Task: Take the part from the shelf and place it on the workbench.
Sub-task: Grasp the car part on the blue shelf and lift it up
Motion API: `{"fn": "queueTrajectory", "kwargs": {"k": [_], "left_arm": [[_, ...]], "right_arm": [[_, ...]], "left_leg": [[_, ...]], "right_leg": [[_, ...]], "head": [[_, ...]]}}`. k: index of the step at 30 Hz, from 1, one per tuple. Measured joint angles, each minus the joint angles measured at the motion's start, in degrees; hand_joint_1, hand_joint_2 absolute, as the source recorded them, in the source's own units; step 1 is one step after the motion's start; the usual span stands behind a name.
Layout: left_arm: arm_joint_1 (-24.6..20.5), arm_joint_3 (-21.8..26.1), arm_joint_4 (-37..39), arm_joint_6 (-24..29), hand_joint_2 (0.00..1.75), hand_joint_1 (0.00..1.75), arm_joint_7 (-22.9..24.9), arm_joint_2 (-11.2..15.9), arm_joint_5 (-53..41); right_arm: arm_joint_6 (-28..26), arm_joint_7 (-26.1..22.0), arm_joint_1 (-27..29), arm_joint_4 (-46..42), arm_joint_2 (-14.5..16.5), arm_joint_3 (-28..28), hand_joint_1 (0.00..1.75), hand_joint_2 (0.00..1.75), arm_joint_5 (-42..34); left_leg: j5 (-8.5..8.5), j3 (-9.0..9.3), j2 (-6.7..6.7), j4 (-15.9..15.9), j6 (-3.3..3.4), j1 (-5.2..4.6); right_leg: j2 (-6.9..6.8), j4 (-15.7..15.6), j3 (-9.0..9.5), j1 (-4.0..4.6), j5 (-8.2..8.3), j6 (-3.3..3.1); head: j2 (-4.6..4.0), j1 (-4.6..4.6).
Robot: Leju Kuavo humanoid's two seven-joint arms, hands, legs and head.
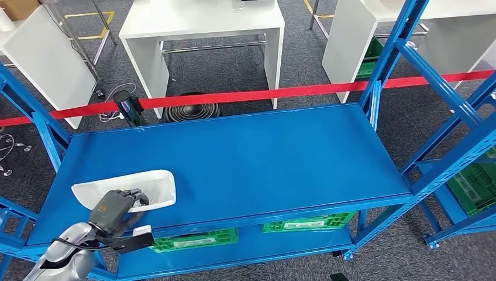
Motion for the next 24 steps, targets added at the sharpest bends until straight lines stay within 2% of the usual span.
{"fn": "queueTrajectory", "kwargs": {"k": [6, 10, 12, 15, 19, 24], "left_arm": [[2.8, 1.9, -2.3, 3.1, 1.75, 1.75, -1.2, 0.1, 1.2], [3.8, 3.0, -3.4, 2.9, 1.75, 1.75, -2.5, 0.0, 3.1], [4.5, 4.3, -4.7, 1.5, 1.75, 1.75, -4.3, -0.4, 8.0], [6.7, 7.7, -10.3, -2.7, 1.75, 1.75, -6.2, -1.4, 21.6], [11.7, 13.7, -24.6, -13.1, 1.75, 1.75, -6.7, -3.3, 41.0], [17.5, 23.3, -41.7, -26.5, 1.75, 1.75, -6.8, -8.3, 48.8]], "right_arm": [[-0.2, 0.1, 0.0, 0.0, 0.0, 0.0, 0.00, 0.00, 0.4], [-0.3, 0.1, -0.1, 0.0, 0.0, 0.0, 0.00, 0.00, 0.5], [-0.5, 0.2, -0.1, 0.0, 0.0, 0.0, 0.00, 0.00, 0.8], [-0.9, 0.1, -0.1, 0.0, 0.0, 0.0, 0.00, 0.00, 1.3], [-0.6, -0.5, 0.0, 0.0, -0.5, 0.2, 0.00, 0.00, 2.3], [0.2, -1.3, 0.1, 0.0, -1.5, 1.2, 0.00, 0.00, 3.7]], "left_leg": [[-0.02, 0.05, 0.00, 0.0, -0.01, 0.00], [-0.02, 0.05, -0.01, 0.0, 0.00, 0.00], [-0.02, 0.05, -0.02, 0.0, 0.00, -0.01], [-0.03, 0.03, -0.02, 0.0, 0.01, -0.01], [-0.08, 0.01, 0.04, 0.0, 0.06, -0.01], [-0.22, -0.01, 0.12, 0.0, 0.18, -0.01]], "right_leg": [[-0.03, 0.0, 0.05, -0.01, -0.05, 0.05], [-0.06, 0.0, 0.06, -0.02, -0.06, 0.06], [-0.05, 0.0, 0.06, -0.02, -0.06, 0.07], [-0.05, -0.1, 0.06, -0.02, -0.06, 0.07], [0.04, -0.1, 0.03, -0.02, -0.05, 0.09], [0.10, -0.2, 0.08, -0.02, -0.08, 0.15]], "head": [[0.00, 0.00], [0.00, 0.00], [0.00, 0.00], [0.00, 0.00], [0.00, -0.01], [0.00, 0.00]]}}
